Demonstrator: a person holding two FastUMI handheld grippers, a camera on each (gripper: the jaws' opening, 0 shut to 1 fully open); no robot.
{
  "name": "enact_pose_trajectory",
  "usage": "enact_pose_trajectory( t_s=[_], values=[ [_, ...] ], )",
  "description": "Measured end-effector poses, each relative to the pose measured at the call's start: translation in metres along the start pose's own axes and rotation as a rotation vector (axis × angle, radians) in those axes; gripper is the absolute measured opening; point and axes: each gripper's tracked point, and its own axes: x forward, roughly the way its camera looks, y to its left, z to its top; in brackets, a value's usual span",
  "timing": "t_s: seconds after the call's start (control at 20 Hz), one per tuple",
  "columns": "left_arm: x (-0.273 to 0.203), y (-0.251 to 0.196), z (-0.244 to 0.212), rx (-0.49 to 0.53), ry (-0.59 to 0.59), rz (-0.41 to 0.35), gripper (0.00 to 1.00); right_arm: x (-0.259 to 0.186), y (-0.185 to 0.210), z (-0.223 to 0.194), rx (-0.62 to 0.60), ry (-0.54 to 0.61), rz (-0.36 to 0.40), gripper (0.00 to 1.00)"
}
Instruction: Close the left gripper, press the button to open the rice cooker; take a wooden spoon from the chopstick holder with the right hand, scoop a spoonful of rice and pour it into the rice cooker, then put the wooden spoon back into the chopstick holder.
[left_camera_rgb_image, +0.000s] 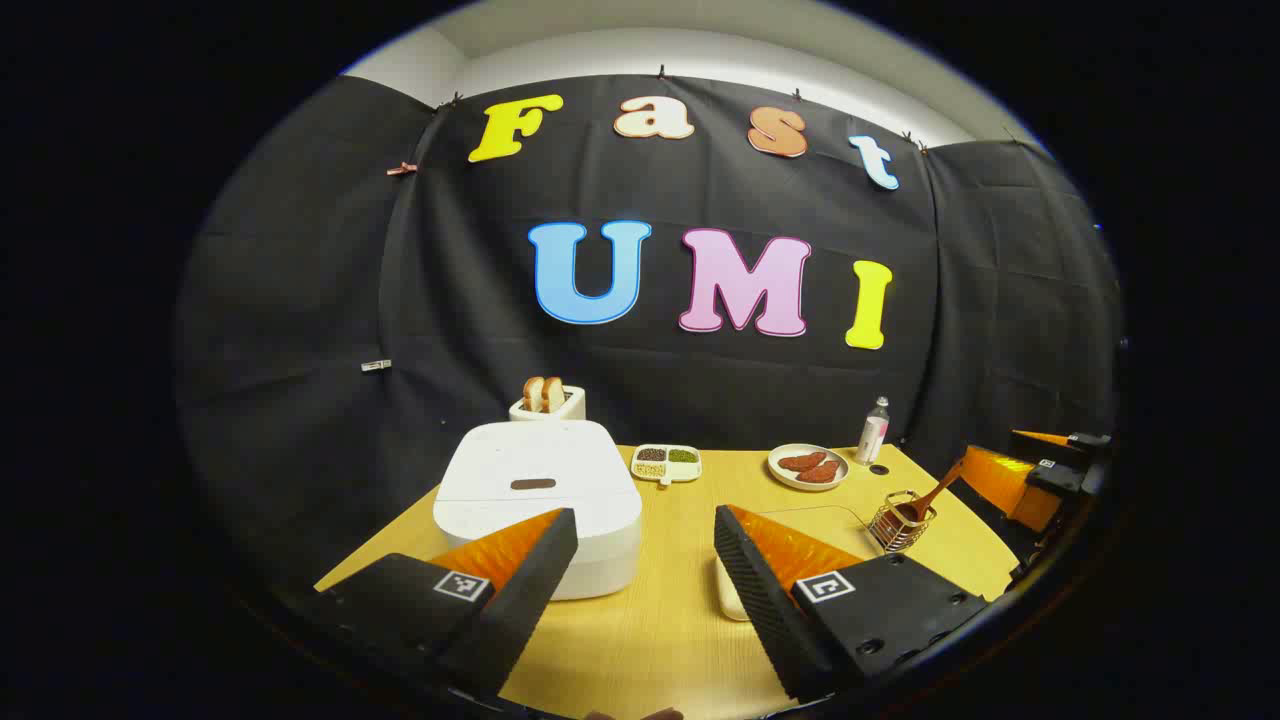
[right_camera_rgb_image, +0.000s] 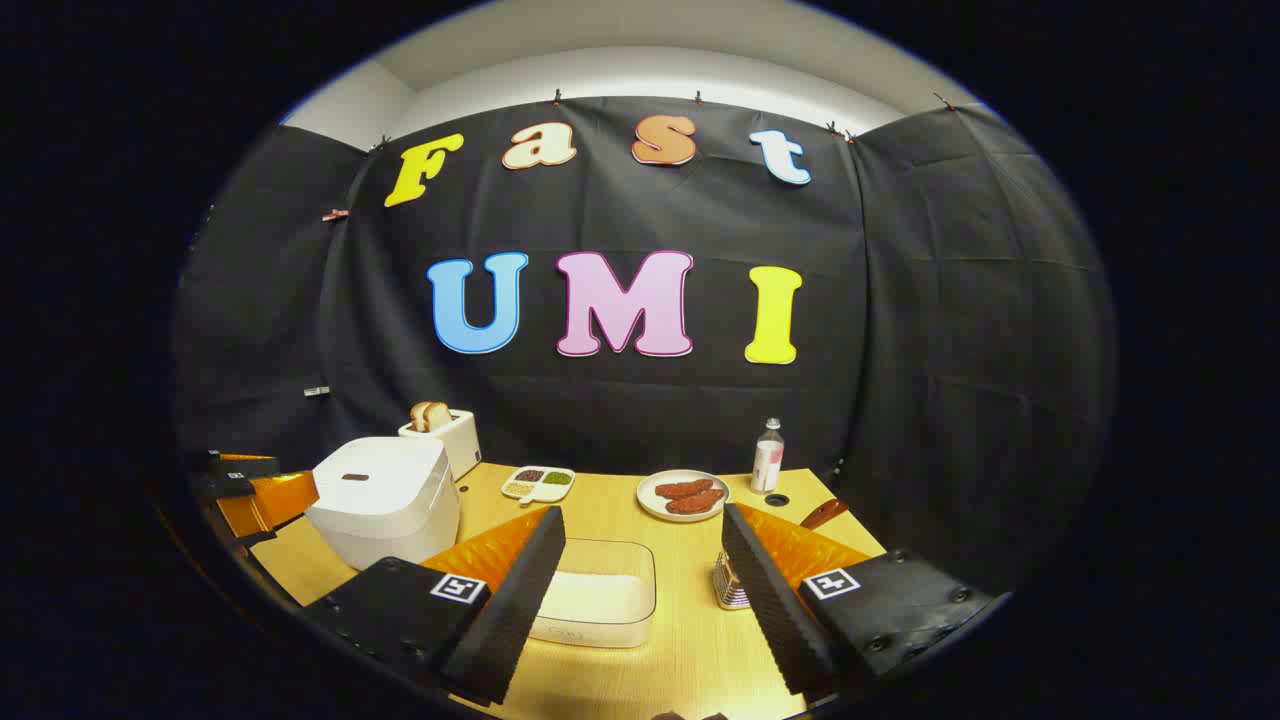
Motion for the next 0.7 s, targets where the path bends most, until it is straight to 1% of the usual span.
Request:
enact_pose_trajectory(
  t_s=[0.15,0.55,0.7],
  values=[
    [0.003,-0.001,-0.001,-0.005,0.006,0.001,0.95,0.001,-0.002,-0.006,0.001,0.020,0.011,0.99],
    [0.010,0.002,-0.001,-0.003,0.007,0.020,0.96,0.005,-0.014,-0.013,0.021,0.046,-0.008,0.99],
    [0.012,0.014,-0.003,0.001,0.011,0.055,0.95,0.004,-0.014,-0.015,0.029,0.051,-0.008,0.99]
  ],
)
